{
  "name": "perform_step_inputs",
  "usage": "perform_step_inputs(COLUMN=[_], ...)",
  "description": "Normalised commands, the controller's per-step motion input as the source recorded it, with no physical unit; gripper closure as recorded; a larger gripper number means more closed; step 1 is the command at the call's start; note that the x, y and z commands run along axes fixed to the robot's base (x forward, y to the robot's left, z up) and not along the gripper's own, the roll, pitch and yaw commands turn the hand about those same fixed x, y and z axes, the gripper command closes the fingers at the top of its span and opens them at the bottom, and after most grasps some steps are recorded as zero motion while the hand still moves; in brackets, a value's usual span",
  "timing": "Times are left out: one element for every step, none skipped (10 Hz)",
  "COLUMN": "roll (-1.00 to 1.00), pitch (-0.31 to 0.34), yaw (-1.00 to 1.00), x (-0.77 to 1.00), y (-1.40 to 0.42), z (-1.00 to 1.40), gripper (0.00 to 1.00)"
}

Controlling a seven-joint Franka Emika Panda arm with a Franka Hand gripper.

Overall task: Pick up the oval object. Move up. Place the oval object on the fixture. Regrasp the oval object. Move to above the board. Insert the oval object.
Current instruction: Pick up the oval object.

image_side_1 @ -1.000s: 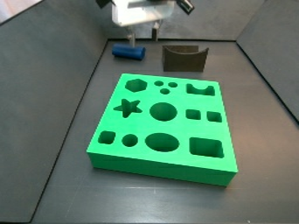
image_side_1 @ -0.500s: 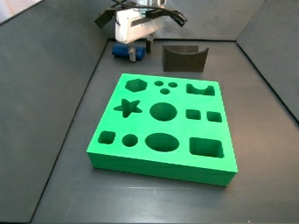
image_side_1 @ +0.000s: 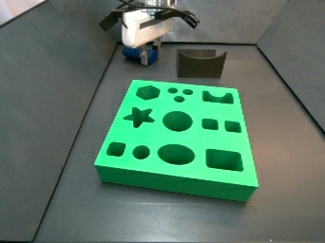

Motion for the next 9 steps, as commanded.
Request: perform_step_inputs(roll=[0.00, 0.00, 0.00, 0.00, 0.00, 0.00, 0.00, 0.00, 0.00], pitch=[0.000, 0.000, 0.000, 0.000, 0.000, 0.000, 0.000, 0.000, 0.000], yaw=[0.00, 0.00, 0.00, 0.00, 0.00, 0.00, 0.00, 0.00, 0.00], x=[0.00, 0.00, 0.00, 0.00, 0.00, 0.00, 0.00, 0.00, 0.00], y=[0.00, 0.00, 0.00, 0.00, 0.00, 0.00, 0.00, 0.00, 0.00], z=[0.00, 0.00, 0.00, 0.00, 0.00, 0.00, 0.00, 0.00, 0.00], gripper=[1.00, 1.00, 1.00, 1.00, 1.00, 1.00, 1.00, 1.00, 1.00])
